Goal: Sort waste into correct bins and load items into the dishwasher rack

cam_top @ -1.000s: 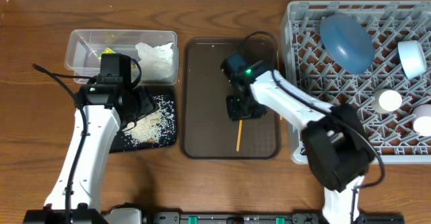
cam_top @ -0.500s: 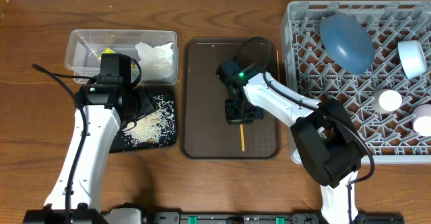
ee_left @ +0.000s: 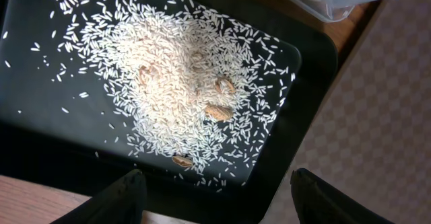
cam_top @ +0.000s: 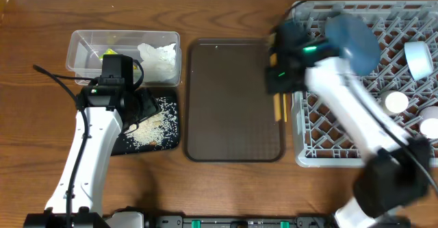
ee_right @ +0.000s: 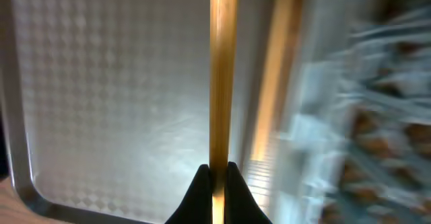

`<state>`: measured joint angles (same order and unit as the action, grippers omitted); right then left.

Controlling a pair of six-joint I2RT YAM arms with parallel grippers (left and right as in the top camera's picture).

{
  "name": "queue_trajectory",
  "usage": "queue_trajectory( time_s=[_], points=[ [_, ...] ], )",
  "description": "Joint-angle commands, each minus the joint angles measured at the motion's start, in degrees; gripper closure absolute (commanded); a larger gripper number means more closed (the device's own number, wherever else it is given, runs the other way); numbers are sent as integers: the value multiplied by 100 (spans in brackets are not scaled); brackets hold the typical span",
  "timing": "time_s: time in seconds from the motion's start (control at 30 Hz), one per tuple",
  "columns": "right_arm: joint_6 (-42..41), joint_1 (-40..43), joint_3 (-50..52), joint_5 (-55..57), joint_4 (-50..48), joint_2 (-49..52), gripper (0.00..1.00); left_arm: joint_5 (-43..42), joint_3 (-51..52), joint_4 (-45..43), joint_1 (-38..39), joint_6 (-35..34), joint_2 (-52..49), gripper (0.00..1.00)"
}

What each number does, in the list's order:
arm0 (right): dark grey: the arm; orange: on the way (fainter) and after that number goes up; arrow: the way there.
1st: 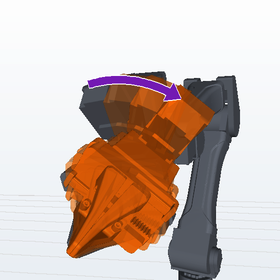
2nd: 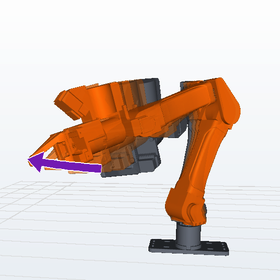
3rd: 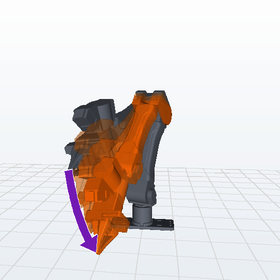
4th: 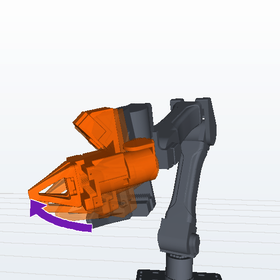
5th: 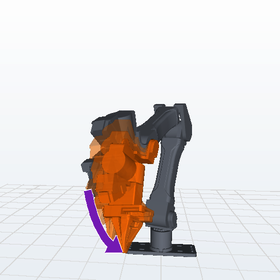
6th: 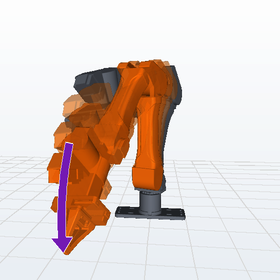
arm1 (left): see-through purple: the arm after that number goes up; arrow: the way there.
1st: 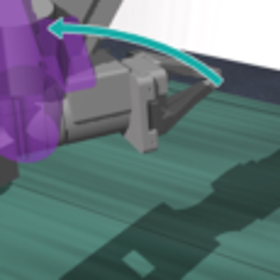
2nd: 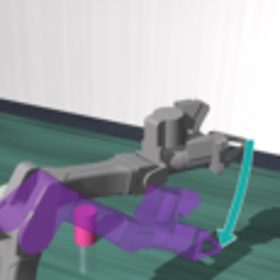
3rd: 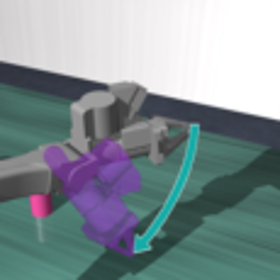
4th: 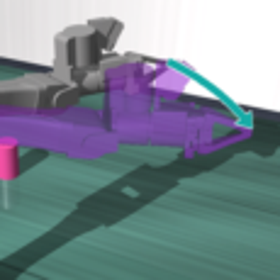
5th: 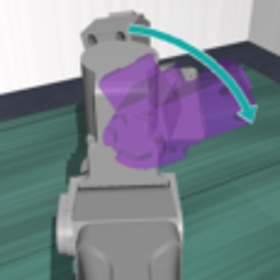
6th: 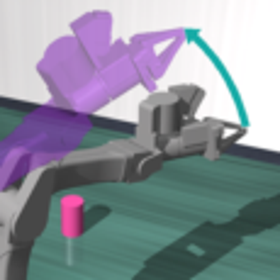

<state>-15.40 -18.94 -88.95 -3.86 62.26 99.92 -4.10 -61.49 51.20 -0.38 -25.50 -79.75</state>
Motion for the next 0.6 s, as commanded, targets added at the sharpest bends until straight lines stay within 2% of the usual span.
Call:
queue_trajectory(
  time_s=[0.0, 0.27, 0.57],
  points=[
    [730, 428, -7, 61, 232, -114, 99, 48, -44, 20, -31, 9, -31, 28],
    [1016, 1060, 205, 87, 487, 74, 99, 48, -44, 20, -31, 11, -31, 28],
    [1014, 1106, 739, 363, 173, 168, 99, 48, -44, 22, -28, 9, -31, 28]
  ],
)
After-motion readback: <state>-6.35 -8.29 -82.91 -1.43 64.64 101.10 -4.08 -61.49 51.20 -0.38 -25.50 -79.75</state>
